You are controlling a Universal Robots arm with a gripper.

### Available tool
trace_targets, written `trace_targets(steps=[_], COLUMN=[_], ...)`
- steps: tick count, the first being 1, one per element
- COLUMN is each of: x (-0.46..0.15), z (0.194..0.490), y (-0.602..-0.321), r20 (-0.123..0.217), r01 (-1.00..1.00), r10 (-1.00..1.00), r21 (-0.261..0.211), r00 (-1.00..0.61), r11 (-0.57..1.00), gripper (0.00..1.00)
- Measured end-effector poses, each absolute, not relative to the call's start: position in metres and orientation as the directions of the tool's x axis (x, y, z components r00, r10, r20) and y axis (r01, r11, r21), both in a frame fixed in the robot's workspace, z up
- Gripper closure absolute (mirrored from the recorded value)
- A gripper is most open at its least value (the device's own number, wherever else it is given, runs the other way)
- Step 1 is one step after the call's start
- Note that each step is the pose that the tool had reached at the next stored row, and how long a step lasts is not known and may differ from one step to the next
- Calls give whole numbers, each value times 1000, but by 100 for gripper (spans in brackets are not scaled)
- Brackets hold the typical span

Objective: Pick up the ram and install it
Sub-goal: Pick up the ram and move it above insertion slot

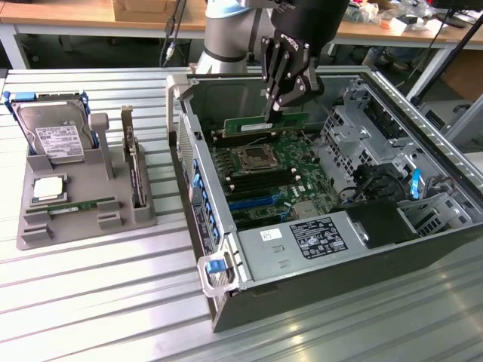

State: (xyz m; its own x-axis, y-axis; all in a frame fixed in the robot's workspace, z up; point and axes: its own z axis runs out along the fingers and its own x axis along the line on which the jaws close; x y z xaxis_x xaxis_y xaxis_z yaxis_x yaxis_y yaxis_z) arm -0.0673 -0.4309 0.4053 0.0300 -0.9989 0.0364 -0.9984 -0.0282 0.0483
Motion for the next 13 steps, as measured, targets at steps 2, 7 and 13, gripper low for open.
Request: trace_targets(steps=[2,7,13], x=[-65,-59,-54], z=[405,405,405], y=[-431,-431,-431], r20=[37,37,37], r01=[-998,-998,-998], r10=[-999,-999,-999], r21=[48,48,48], r00=[30,30,30], r11=[-28,-28,-28], gripper=[88,88,88])
